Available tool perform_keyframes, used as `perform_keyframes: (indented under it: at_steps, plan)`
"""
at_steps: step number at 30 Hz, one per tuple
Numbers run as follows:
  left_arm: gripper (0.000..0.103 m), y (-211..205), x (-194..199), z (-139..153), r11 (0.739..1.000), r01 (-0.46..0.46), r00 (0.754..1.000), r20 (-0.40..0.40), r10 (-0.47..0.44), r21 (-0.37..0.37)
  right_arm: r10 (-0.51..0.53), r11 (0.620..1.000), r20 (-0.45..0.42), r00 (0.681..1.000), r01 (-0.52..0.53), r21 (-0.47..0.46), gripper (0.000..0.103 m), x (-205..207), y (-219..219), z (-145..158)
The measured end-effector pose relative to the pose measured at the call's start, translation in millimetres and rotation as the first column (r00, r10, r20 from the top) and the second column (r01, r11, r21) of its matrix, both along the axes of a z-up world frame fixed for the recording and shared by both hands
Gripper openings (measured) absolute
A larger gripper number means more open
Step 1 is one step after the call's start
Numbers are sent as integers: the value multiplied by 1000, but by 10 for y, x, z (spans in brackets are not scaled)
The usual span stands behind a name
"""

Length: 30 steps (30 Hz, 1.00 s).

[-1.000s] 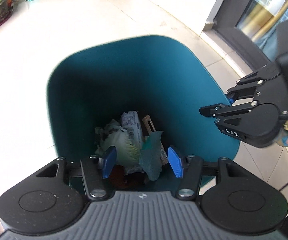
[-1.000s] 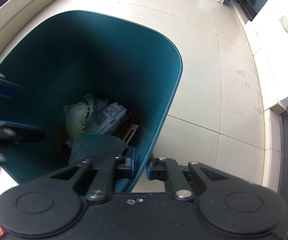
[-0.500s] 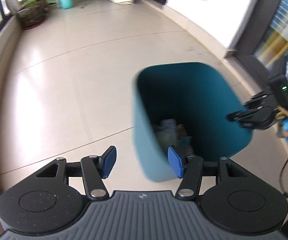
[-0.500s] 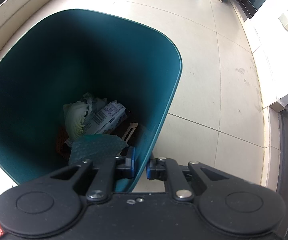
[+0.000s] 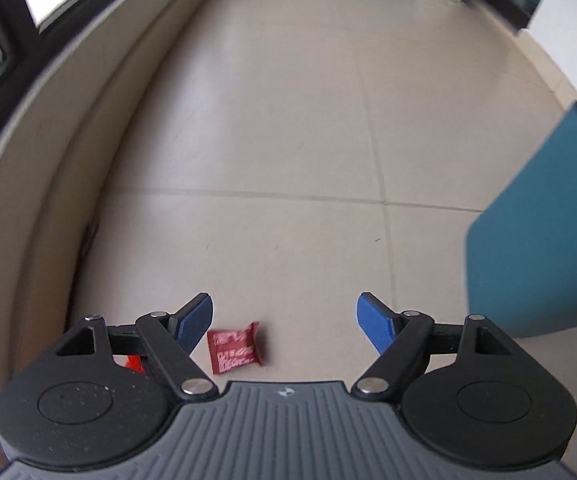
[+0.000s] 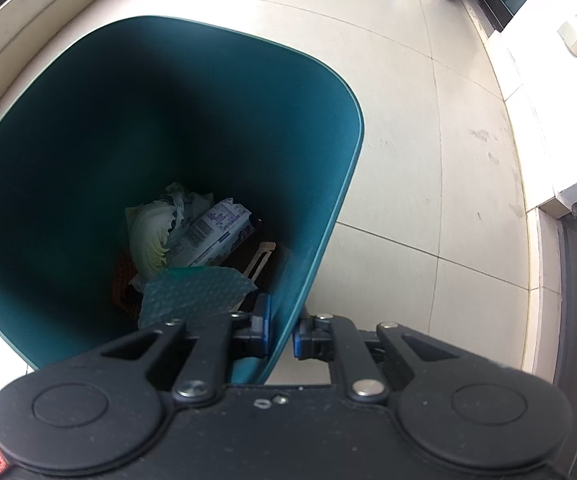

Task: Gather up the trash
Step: 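Move the open left tool down to the red snack wrapper, then close the left tool on the red snack wrapper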

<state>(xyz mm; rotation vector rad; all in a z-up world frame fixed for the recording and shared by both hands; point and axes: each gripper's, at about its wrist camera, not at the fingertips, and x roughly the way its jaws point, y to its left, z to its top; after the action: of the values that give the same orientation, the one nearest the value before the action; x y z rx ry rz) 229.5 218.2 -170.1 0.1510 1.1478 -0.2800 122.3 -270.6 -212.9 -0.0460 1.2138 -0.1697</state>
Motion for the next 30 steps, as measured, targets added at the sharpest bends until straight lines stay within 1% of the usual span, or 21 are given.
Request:
perform_keyframes:
  at_steps: [2, 7, 10, 13, 16, 20, 23, 26, 27, 30]
  plan:
    - [79, 57, 60, -293, 999, -29, 1000, -9, 29, 16, -3, 1000, -1, 1000, 3, -2, 10, 3, 7, -12]
    - [79, 210, 209, -1034, 993, -115, 990, -79, 116, 20, -10, 1000, -7, 1000, 10, -10, 9, -1, 22, -28]
    - [79, 355, 271, -1376, 982, -187, 973, -143, 183, -16, -18, 1000, -9, 1000, 17, -13, 9, -5, 31, -46]
    - [79, 475, 283, -1633, 969, -244, 957, -170, 236, -29, -27, 1000, -11, 1000, 26, -15, 9, -4, 36, -54]
    - [79, 587, 288, -1806, 958, -283, 943, -199, 269, -45, -32, 999, -17, 999, 32, -20, 10, 11, 46, -73]
    - [79, 645, 309, -1924, 951, -304, 934, -215, 286, -55, -38, 999, -24, 999, 37, -27, 10, 19, 62, -90]
    - [79, 655, 312, -1970, 950, -311, 930, -218, 296, -37, -43, 999, -28, 999, 42, -31, 10, 30, 62, -101]
    - [77, 701, 305, -2020, 944, -330, 924, -213, 317, -26, -44, 999, -28, 999, 43, -31, 10, 31, 58, -107]
    - [75, 699, 324, -1992, 942, -336, 923, -208, 324, -25, -44, 999, -28, 999, 43, -32, 10, 32, 59, -108]
    - [61, 700, 253, -1941, 940, -340, 924, -189, 332, -11, -41, 999, -28, 999, 40, -34, 10, 38, 61, -117]
